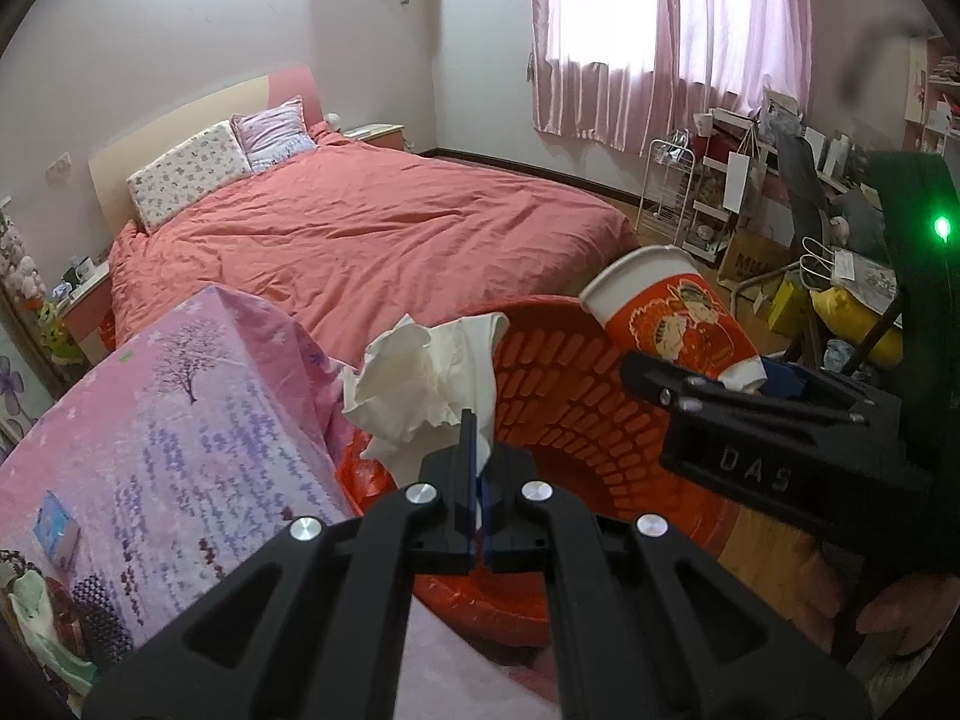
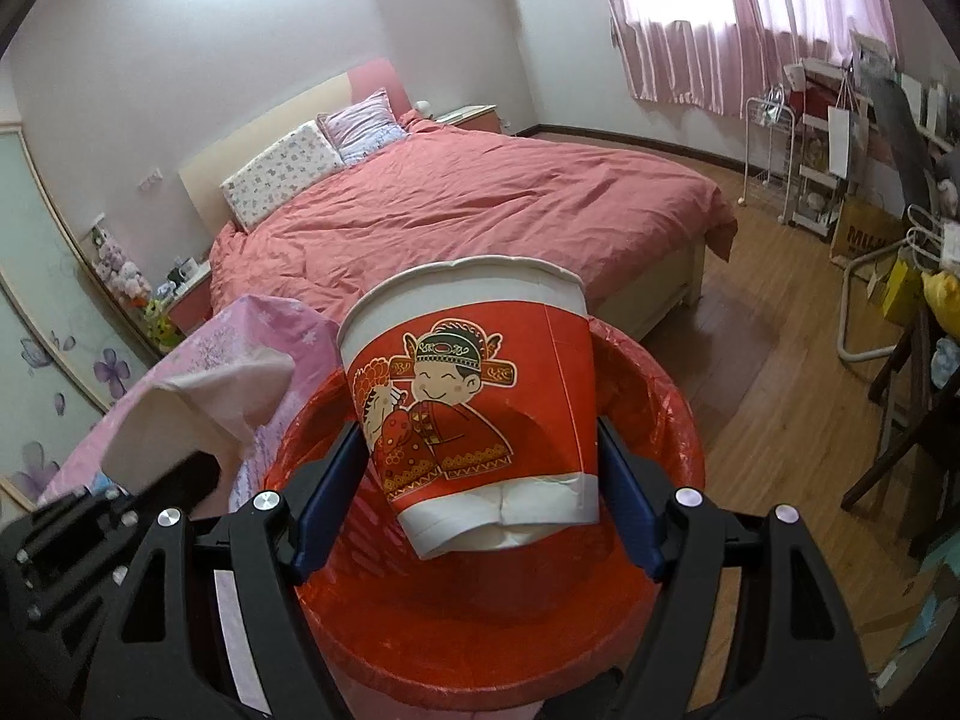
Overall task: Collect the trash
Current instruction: 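Carry the cup and tissue to the orange basket and open both tools, then move both open tools back to the pile on the bed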
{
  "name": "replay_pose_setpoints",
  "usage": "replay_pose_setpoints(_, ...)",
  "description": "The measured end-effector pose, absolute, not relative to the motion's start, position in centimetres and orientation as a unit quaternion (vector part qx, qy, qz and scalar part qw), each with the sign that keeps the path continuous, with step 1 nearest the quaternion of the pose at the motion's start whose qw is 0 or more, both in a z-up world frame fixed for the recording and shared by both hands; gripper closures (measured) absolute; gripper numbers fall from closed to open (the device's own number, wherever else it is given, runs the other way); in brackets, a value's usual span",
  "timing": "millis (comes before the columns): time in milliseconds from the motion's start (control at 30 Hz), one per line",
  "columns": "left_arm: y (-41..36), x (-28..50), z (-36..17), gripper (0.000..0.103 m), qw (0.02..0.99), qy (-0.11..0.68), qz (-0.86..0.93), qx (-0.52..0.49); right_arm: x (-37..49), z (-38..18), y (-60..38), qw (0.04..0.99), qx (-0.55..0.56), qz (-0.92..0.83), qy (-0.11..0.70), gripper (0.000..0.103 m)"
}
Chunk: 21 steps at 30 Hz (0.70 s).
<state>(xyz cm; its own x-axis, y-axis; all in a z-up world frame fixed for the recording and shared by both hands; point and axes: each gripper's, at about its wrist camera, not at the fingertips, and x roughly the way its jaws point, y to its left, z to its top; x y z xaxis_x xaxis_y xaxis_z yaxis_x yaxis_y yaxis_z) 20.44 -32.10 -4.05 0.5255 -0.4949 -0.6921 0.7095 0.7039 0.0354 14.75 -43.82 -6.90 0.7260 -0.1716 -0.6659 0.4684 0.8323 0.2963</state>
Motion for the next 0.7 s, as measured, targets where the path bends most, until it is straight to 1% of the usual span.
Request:
replay_pose_setpoints(100,-32.2,20.7,-4.4,0.097,0.859,0.338,-0.350,0.157,14.9,-7.0,-44.6,0.900,0.242,-0.167,0.323,0.026)
replay_pose_setpoints(133,-32.1,20.8,-4.6,0.090,0.860,0.339,-0.349,0.156,15.1,-7.1,-44.9,0.899,0.246,-0.165,0.324,0.021)
replay_pose_setpoints(167,-32.0,20.9,-4.7,0.079,0.860,0.340,-0.348,0.154,15.0,-7.2,-45.2,0.897,0.253,-0.165,0.323,0.019)
replay_pose_setpoints(233,-31.7,21.1,-4.9,0.073,0.863,0.342,-0.341,0.150,14.8,-7.3,-45.4,0.895,0.260,-0.168,0.321,0.017)
replay_pose_setpoints(333,-30.8,21.7,-5.2,0.069,0.866,0.349,-0.325,0.148,14.1,-7.5,-45.7,0.891,0.267,-0.180,0.320,0.017)
replay_pose_setpoints(400,-29.9,22.0,-5.2,0.063,0.871,0.352,-0.312,0.145,14.0,-7.2,-45.5,0.892,0.260,-0.187,0.320,0.017)
replay_pose_setpoints(467,-28.8,22.2,-5.2,0.050,0.879,0.349,-0.288,0.148,13.7,-6.9,-44.8,0.895,0.240,-0.197,0.319,0.017)
replay_pose_setpoints(500,-28.2,22.2,-5.2,0.046,0.883,0.347,-0.279,0.148,13.9,-6.6,-44.6,0.897,0.232,-0.200,0.319,0.017)
replay_pose_setpoints(567,-26.7,22.4,-5.0,0.033,0.892,0.344,-0.254,0.148,13.9,-6.2,-43.5,0.901,0.209,-0.207,0.318,0.017)
replay_pose_setpoints(600,-25.9,22.4,-4.9,0.028,0.895,0.344,-0.242,0.147,14.0,-6.0,-43.4,0.902,0.201,-0.209,0.319,0.017)
replay_pose_setpoints(667,-23.8,22.4,-4.7,0.015,0.905,0.341,-0.209,0.143,14.1,-5.6,-42.2,0.906,0.182,-0.207,0.321,0.017)
replay_pose_setpoints(700,-22.5,22.3,-4.4,0.013,0.911,0.338,-0.190,0.141,14.2,-5.6,-41.4,0.908,0.173,-0.204,0.324,0.017)
